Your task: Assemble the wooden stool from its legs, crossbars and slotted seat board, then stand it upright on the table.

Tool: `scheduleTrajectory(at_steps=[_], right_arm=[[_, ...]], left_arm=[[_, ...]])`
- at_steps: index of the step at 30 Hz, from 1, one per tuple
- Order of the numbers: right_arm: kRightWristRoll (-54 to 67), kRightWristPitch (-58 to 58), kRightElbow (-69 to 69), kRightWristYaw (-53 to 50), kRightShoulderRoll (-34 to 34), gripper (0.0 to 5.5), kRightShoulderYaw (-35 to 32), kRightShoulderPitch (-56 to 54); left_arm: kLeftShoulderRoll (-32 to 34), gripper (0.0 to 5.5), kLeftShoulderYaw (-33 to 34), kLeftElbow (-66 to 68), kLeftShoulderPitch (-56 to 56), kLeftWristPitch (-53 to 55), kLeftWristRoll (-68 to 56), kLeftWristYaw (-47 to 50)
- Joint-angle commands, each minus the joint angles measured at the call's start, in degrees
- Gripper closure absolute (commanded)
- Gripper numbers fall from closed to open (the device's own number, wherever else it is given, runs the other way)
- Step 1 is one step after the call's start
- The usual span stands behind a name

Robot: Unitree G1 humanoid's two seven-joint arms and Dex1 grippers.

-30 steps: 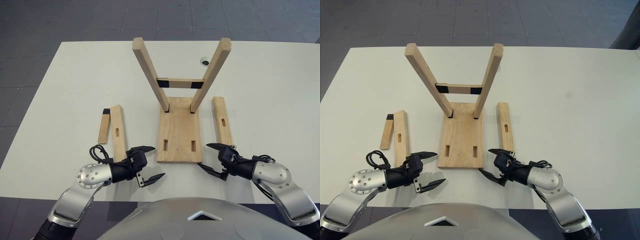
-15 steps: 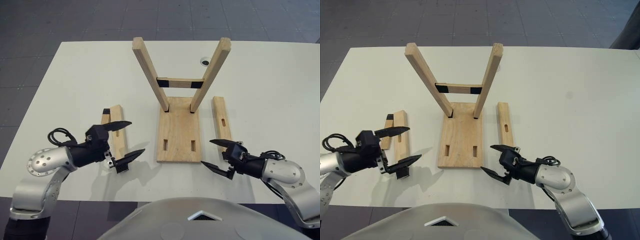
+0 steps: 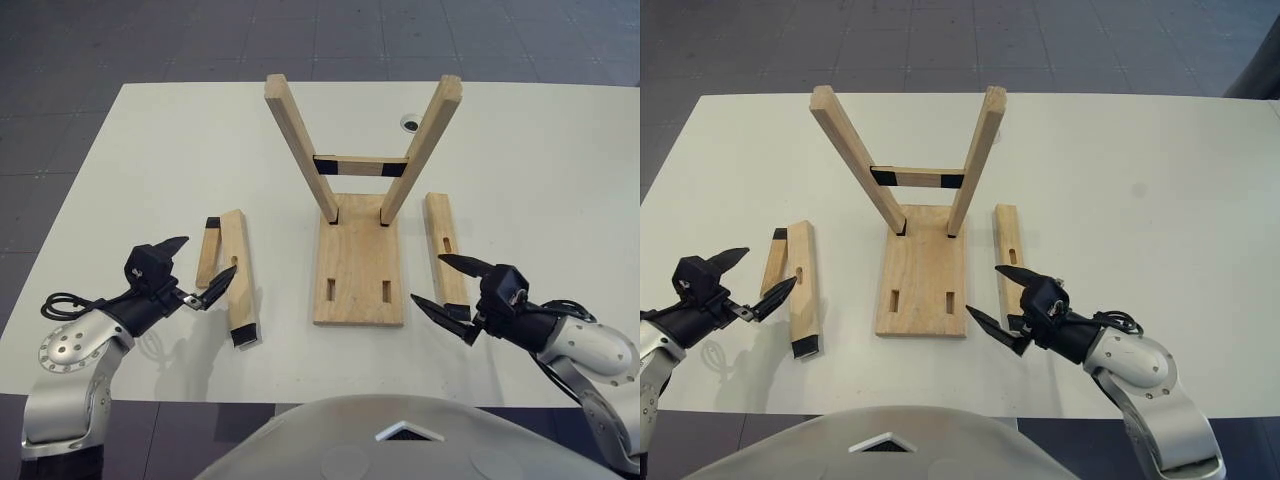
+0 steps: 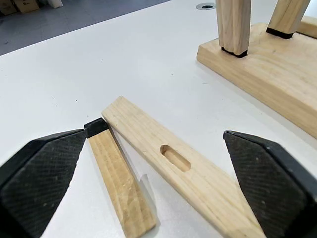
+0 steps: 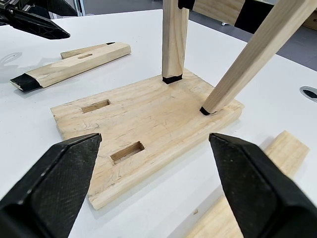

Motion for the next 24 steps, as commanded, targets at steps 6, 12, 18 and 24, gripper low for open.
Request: scheduleTrajectory(at_steps=[6,12,18,24], right_arm=[[1.54,0.89,-1.37,-1.14,0.21,1.49,-1.46,0.59],[1.69,1.34,-1.91,-1.71,0.32,1.49,-1.13,0.4],[1.65,1.53,-2.0,-2.29,0.45,1.49,-0.87,0.19],[1.92,1.5,-2.28,-3.0,0.6,1.49,-0.41,0.2]], left_arm=[[4.33,0.42,0.5,6.18,-1.71,0.09,8.43,1.49],[2.76,0.42,-2.73,4.6,0.11,1.2,9.83,0.6],[1.47,0.42,-6.04,4.3,0.84,2.37,10.79,1.44],[0.37,0.42,-7.67,14.68,-2.78,-0.35,15.24,6.03]])
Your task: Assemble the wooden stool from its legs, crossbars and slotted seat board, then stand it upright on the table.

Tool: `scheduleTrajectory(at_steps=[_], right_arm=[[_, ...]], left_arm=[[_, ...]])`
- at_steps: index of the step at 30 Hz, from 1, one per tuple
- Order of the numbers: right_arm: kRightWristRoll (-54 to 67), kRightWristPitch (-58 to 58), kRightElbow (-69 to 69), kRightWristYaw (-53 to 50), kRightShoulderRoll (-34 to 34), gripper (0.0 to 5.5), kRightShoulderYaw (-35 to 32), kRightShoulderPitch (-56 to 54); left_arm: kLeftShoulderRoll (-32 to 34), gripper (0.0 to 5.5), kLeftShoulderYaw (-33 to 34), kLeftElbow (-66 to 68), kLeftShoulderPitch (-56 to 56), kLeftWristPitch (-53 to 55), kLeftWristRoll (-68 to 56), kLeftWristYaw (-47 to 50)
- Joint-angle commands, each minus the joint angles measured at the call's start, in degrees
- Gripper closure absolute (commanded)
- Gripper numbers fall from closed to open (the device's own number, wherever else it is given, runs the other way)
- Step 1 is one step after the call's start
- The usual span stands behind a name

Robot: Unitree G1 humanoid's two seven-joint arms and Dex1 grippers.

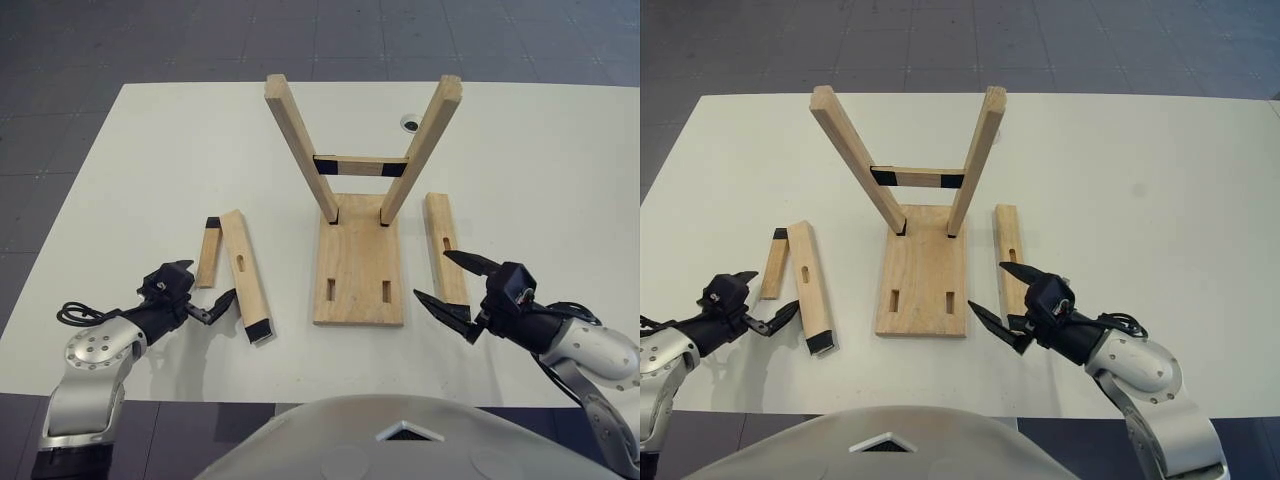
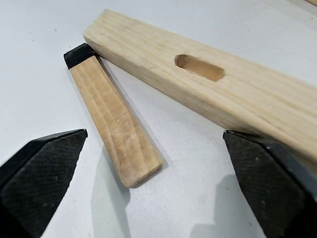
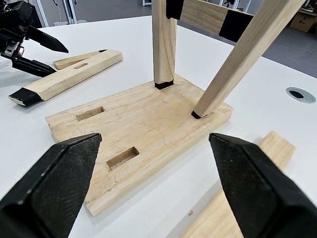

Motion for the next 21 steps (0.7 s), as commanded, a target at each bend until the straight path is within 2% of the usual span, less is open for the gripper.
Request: scheduleTrajectory(at_steps=[1,6,13,17,21], right_arm=[[0.22,0.87,-0.72,-0.57,0.23,1.49,0.38,-0.41],[0.45,0.97,-1.76,-1.24,0.41,1.49,0.71,-0.11],[1.07,1.0,-2.92,-2.03,0.63,1.49,0.58,-0.03],[1.43,1.02,-3.71,-2.38,0.88,1.49,0.5,0.16],[2.32,0.97,-4.4,-2.72,1.15,1.49,0.3,0.24]], left_arm=[[-0.64,0.42,-0.39,6.84,-1.77,1.09,2.91,3.27],[-2.23,0.42,0.79,2.74,-2.7,7.93,-2.5,3.77],[-2.37,0.42,4.47,-8.19,-2.84,30.9,-14.9,4.67],[-1.85,0.42,4.51,-9.44,-3.32,34.03,-14.28,6.57],[-0.91,0.42,3.63,-8.17,-3.78,31.81,-10.56,8.3]])
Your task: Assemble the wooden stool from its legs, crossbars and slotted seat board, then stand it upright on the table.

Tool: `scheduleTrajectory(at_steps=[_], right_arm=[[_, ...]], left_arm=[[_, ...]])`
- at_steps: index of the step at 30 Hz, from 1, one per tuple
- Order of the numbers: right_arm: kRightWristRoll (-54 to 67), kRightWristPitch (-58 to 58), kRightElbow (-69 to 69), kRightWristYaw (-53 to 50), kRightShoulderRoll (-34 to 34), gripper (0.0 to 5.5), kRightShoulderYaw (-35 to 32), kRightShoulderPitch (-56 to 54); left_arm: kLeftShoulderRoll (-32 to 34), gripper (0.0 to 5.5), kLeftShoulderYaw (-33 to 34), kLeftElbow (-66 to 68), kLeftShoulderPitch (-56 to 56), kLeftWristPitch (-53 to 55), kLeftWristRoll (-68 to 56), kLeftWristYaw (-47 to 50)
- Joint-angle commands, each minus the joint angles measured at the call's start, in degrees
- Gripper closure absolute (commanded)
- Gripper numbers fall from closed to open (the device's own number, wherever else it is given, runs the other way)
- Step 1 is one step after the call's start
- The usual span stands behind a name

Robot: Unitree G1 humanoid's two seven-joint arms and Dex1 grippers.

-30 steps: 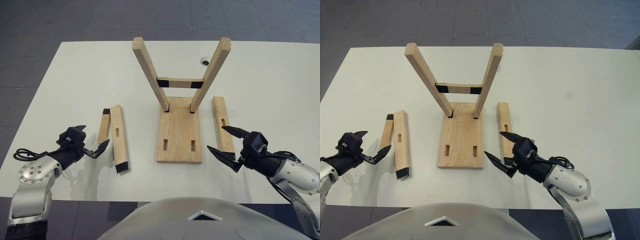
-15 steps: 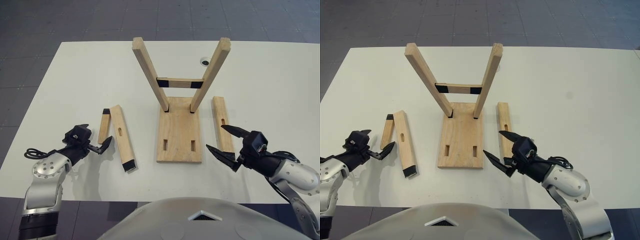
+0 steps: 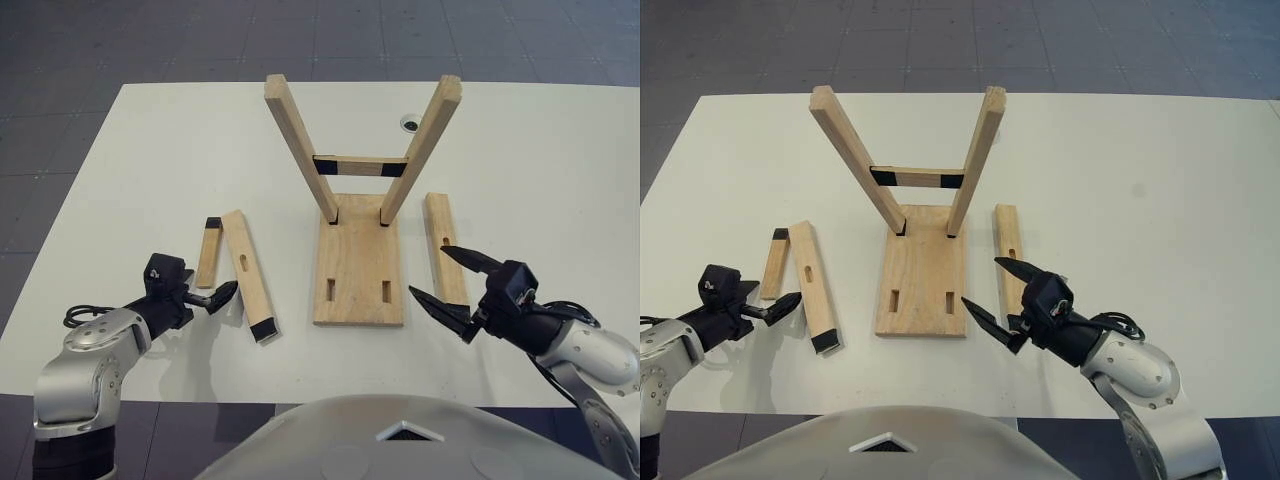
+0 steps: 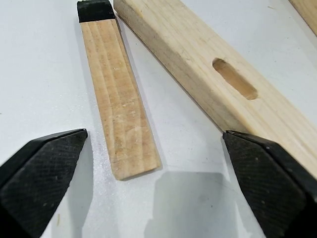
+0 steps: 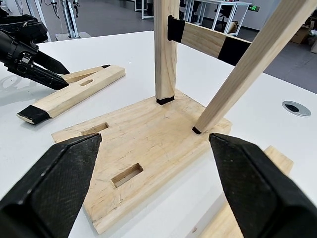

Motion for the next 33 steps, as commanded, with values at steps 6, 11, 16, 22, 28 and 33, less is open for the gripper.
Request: scheduleTrajectory(at_steps=[6,11,16,22,28,33], right_arm=[[1.59,0.8,-2.05,-1.0,0.51,1.45,-0.39,0.11],[1.62,0.93,-2.4,-1.46,0.61,1.45,-0.17,-0.24],[2.3,1.56,-3.56,-2.11,0.4,1.45,-0.4,-0.41],[2.87,2.27,-4.53,-2.71,0.28,1.45,-0.52,-1.2],[3.7,2.81,-6.45,-3.5,0.15,1.45,-1.03,-1.21],[4.61,2.96,-6.6,-3.97,0.36,1.45,-2.16,-2.37]], left_arm=[[0.36,1.07,-2.51,2.73,0.61,-3.13,6.1,2.95],[-0.06,1.91,-2.65,2.81,0.41,-2.98,5.89,2.92],[-0.95,2.7,-2.27,2.9,-0.02,-0.66,3.97,2.52],[-1.41,3.8,-1.84,3.45,-0.48,1.25,2.48,2.66],[-1.1,4.18,-1.73,4.17,-1.08,1.34,2.57,2.67],[1.49,4.18,4.68,9.97,-5.97,-2.22,-0.47,-1.41]])
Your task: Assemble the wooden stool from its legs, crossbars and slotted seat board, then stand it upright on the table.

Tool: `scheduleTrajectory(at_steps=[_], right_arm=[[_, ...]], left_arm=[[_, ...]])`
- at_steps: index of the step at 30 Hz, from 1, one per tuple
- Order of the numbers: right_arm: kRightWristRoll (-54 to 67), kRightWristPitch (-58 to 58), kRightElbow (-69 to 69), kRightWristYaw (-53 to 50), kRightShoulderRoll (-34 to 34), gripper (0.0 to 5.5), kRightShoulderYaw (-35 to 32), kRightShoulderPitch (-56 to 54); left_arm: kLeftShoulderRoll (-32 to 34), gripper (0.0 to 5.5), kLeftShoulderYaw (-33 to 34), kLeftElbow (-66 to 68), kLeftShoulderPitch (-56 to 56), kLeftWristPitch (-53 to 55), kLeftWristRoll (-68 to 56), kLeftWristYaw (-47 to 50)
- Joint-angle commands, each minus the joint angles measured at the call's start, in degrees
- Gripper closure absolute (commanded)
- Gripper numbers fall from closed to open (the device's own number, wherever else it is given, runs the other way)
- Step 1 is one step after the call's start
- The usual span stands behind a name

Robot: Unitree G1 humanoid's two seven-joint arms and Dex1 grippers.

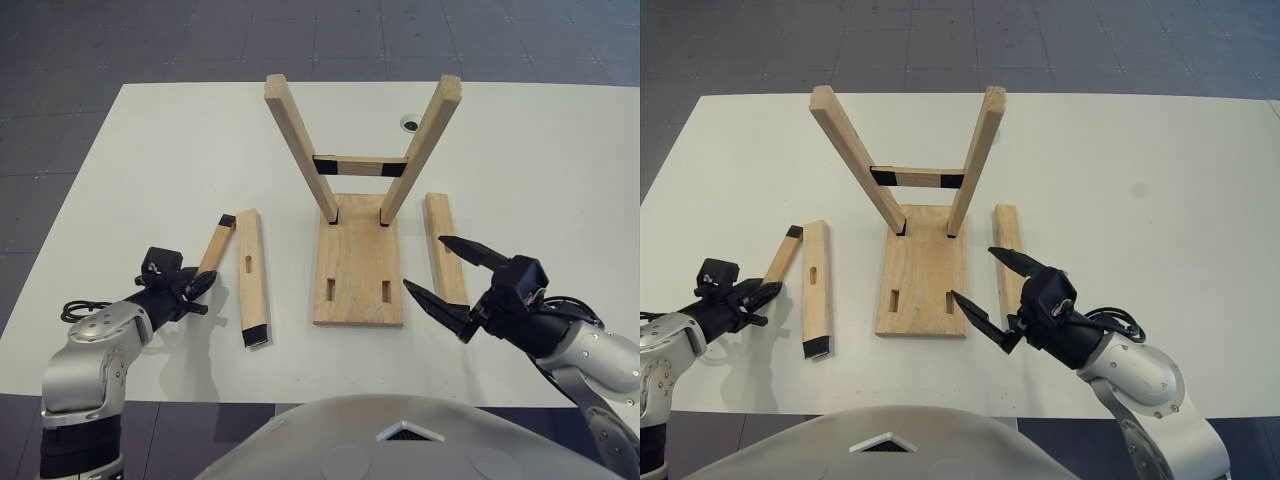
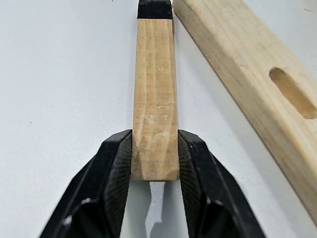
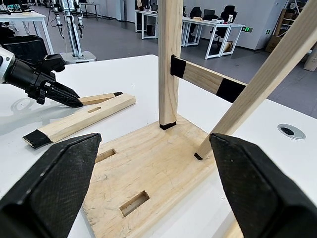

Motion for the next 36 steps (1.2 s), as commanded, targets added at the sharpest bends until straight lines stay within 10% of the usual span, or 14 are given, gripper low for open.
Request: scheduleTrajectory(at_steps=[1,14,25,36], right_arm=[[1.42,0.97,-0.92,-0.65,-0.15,1.45,-1.57,-1.9],[20.72,7.82,-1.93,-10.02,3.96,1.45,-4.72,-6.89],[37.48,9.11,-4.86,-35.35,12.96,1.45,16.91,-10.21],[36.71,6.76,-3.71,-39.05,14.07,1.45,18.05,-10.79]], left_arm=[[2.96,4.18,6.9,6.66,-4.12,-0.67,-4.4,-5.13],[14.17,4.18,25.4,-3.88,12.61,-15.25,-16.12,-44.76],[4.01,4.18,5.22,-30.08,12.68,-19.04,-8.67,-25.73],[2.87,4.18,-1.26,-36.04,13.85,-19.37,-8.18,-18.59]])
